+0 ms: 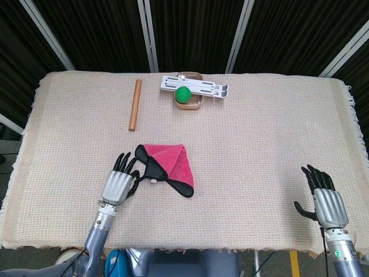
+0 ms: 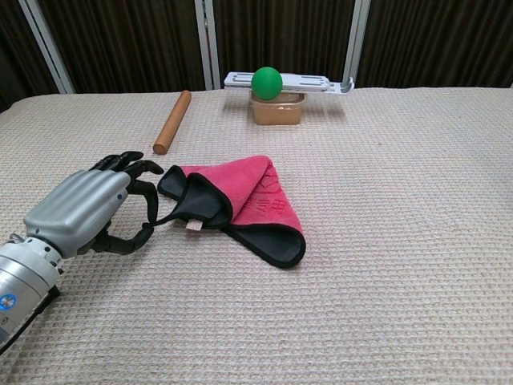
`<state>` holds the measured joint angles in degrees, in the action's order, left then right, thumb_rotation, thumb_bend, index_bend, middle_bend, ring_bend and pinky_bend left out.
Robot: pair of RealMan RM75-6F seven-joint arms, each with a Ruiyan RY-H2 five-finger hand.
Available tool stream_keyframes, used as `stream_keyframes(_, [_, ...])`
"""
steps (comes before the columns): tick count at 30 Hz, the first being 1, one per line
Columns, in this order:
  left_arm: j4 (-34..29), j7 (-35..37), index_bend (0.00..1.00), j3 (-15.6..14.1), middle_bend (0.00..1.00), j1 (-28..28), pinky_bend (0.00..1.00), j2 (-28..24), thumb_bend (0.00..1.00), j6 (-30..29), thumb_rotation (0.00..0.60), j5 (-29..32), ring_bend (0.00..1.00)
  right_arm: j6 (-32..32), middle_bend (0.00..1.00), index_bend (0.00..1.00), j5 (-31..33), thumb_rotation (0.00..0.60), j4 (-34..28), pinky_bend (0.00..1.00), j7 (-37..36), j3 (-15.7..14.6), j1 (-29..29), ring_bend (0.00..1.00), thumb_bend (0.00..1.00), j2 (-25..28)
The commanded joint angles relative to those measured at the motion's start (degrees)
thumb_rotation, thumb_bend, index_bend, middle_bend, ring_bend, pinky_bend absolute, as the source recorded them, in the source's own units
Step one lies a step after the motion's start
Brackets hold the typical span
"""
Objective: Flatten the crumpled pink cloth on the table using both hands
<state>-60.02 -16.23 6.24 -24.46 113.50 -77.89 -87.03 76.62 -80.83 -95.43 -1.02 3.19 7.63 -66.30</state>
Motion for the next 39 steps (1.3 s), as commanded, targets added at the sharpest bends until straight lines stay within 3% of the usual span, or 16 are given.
stream_keyframes(1, [0.17, 0.05, 0.55, 0.11, 0.14, 0.04, 0.0, 0.02, 0.46, -0.01, 0.6, 0.22, 0.0, -0.08, 0.0, 0.0, -0.02, 0.6, -0.01, 0.0, -0.03, -0.02, 0.03, 0.0, 0.3, 0.03])
stream_keyframes(12, [-0.57, 0.79, 0.56, 0.18, 0.15, 0.01, 0.0, -0.56, 0.5, -0.71, 0.6, 0.06, 0.0, -0.07, 0.0, 0.0, 0.08, 0.6, -0.23, 0.0, 0.22, -0.06, -0.03, 0.0, 0.3, 0.06])
stream_keyframes(18, [-6.58, 0.61, 0.57, 2.85, 0.15, -1.81, 0.0, -3.45, 0.5, -2.43, 0.6, -1.25, 0.0, -0.69, 0.0, 0.0, 0.35, 0.6, 0.28, 0.0, 0.61, 0.05, 0.37, 0.0, 0.3, -0.36])
stream_keyframes(24, [-18.29, -5.11, 0.58, 10.66, 0.16, -8.05, 0.0, -8.83, 0.5, 1.87, 0.6, -0.22, 0.0, -2.03, 0.0, 0.0, 0.5, 0.6, -0.23, 0.0, 0.86, 0.12, 1.2, 0.0, 0.3, -1.06])
stream_keyframes(29, [-26.82, -12.36, 0.59, 20.31, 0.17, -15.01, 0.0, -11.96, 0.5, 9.23, 0.6, 5.99, 0.0, -4.41, 0.0, 0.0, 2.45, 0.6, -1.03, 0.0, 0.53, 1.44, 2.81, 0.0, 0.3, -1.51])
stream_keyframes(34, [-28.47, -19.57, 0.59, 28.95, 0.17, -23.16, 0.0, -12.42, 0.5, 15.28, 0.6, 13.63, 0.0, -7.55, 0.0, 0.0, 5.64, 0.6, -2.16, 0.0, 0.73, 3.68, 5.18, 0.0, 0.3, -1.19])
stream_keyframes(39, [-26.15, -23.73, 0.59, 33.93, 0.17, -30.65, 0.0, -11.78, 0.5, 18.66, 0.6, 18.32, 0.0, -10.59, 0.0, 0.0, 8.28, 0.6, -4.33, 0.0, -0.01, 5.92, 7.57, 0.0, 0.3, -0.32])
